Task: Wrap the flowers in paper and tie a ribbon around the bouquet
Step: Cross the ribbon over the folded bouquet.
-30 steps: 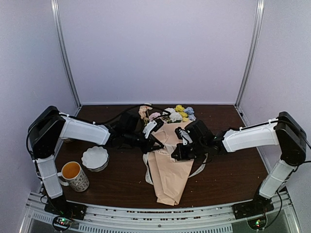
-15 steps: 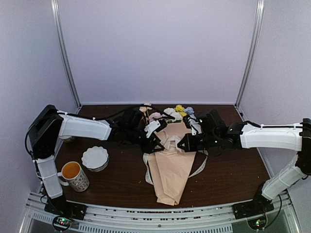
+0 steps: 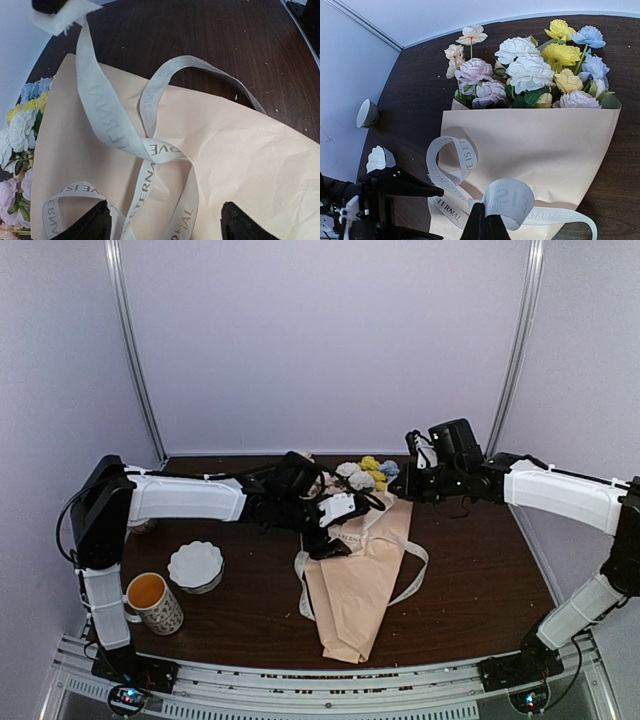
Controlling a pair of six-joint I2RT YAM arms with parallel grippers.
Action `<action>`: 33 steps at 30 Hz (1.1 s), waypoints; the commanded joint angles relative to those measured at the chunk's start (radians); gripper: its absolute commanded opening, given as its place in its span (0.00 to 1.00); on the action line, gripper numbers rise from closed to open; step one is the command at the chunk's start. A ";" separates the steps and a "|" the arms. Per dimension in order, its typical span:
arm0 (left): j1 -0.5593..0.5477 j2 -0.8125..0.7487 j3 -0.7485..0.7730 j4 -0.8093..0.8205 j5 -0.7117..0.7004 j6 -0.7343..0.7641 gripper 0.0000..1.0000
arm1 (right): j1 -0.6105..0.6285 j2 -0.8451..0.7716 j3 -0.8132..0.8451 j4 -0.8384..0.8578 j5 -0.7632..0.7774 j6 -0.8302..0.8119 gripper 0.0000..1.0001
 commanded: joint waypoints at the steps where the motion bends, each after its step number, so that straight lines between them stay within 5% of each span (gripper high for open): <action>1: 0.007 0.098 0.108 -0.096 -0.017 0.082 0.85 | -0.046 0.026 0.041 -0.015 -0.010 0.008 0.00; 8: 0.003 0.182 0.206 -0.155 -0.004 0.084 0.88 | -0.093 0.095 0.103 -0.033 -0.019 -0.003 0.00; 12: -0.003 0.214 0.232 -0.195 -0.015 0.085 0.81 | -0.102 0.135 0.149 -0.036 -0.031 -0.004 0.00; 15: -0.004 0.214 0.221 -0.190 -0.034 0.084 0.61 | -0.102 0.166 0.164 -0.025 -0.066 -0.003 0.00; 21: -0.005 0.189 0.192 -0.148 -0.063 0.070 0.03 | -0.087 0.232 0.121 0.049 -0.158 0.022 0.00; 22: -0.005 0.180 0.184 -0.134 -0.069 0.068 0.00 | -0.081 0.249 0.123 0.052 -0.170 0.020 0.00; 33: -0.009 -0.032 0.038 -0.027 0.028 0.038 0.00 | -0.003 0.448 0.168 -0.038 -0.300 -0.119 0.00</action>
